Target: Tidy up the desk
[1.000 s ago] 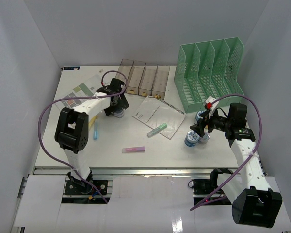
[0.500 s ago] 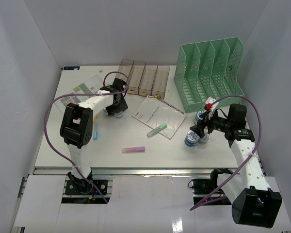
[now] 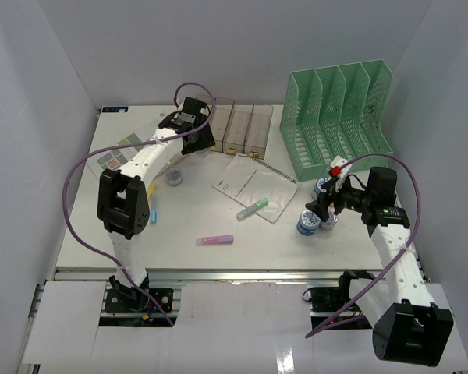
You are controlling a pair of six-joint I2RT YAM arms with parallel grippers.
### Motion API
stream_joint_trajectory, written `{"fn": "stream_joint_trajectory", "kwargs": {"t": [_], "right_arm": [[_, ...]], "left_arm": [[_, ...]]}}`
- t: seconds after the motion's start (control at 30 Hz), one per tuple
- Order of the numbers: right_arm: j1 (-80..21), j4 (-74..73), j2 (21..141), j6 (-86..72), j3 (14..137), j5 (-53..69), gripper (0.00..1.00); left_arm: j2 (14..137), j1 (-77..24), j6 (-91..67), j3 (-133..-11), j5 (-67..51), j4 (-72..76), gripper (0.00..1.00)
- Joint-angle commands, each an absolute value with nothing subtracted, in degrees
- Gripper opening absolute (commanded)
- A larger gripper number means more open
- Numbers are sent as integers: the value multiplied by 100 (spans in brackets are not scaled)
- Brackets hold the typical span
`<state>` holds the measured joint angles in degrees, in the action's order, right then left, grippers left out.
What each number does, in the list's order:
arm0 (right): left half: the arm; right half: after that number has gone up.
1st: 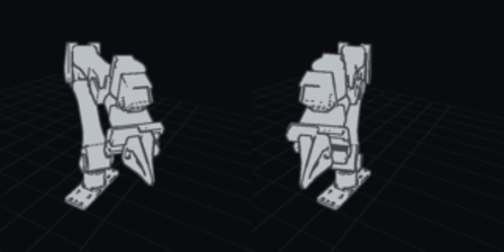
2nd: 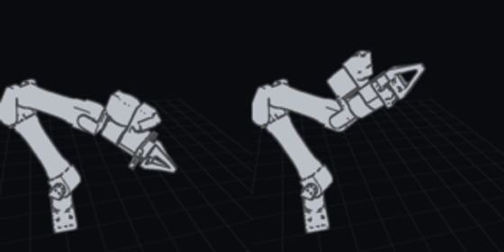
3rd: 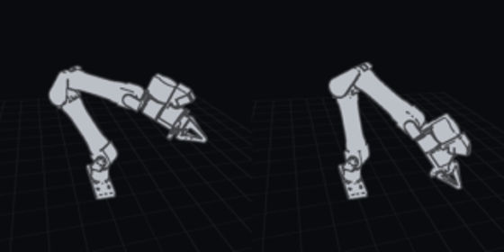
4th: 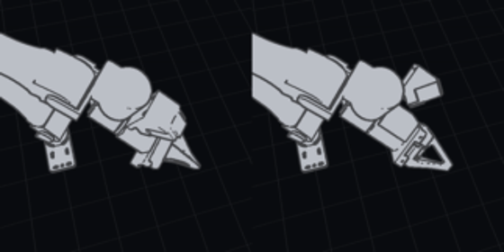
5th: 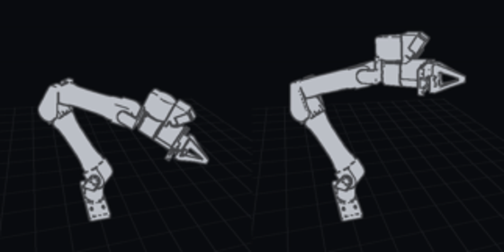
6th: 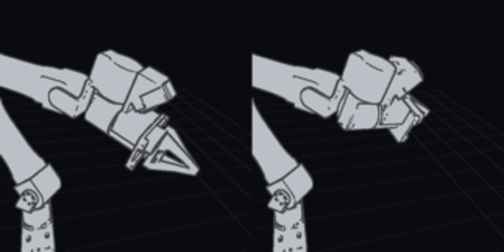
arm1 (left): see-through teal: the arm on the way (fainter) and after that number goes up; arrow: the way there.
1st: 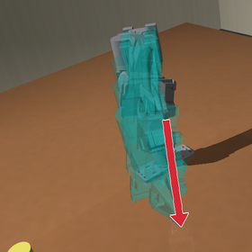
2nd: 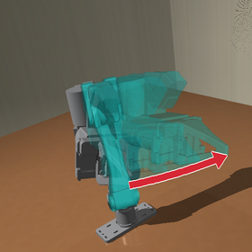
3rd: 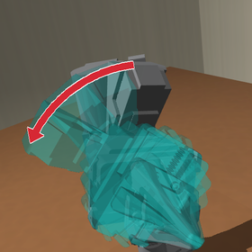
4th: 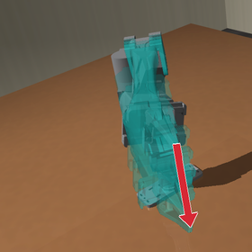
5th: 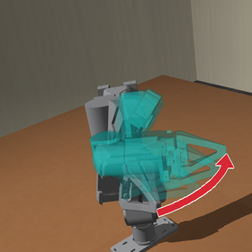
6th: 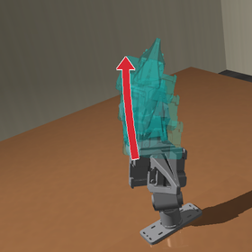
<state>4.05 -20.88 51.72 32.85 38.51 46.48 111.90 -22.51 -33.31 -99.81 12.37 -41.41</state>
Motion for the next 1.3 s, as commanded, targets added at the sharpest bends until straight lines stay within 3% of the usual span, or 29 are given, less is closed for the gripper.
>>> {"fn": "stream_joint_trajectory", "kwargs": {"t": [0.0,0.27,0.67,1.1,1.27], "right_arm": [[431,-1935,5081,3324,3823,4759,90],[431,-1925,5117,3313,3813,4843,90],[431,-1909,5087,3305,3797,4939,90],[431,-1925,5129,3313,3788,4968,90],[427,-1956,5195,3313,3802,4961,90]], "left_arm": [[11432,-1920,-3134,-11216,1117,-4069,10],[12493,-1595,-3378,-12660,698,-3510,10],[13317,-1494,-3425,-12813,673,-1283,10],[14366,-1494,-3274,-13441,1285,-733,15],[14580,-1489,-3194,-13547,1319,-568,23]]}}
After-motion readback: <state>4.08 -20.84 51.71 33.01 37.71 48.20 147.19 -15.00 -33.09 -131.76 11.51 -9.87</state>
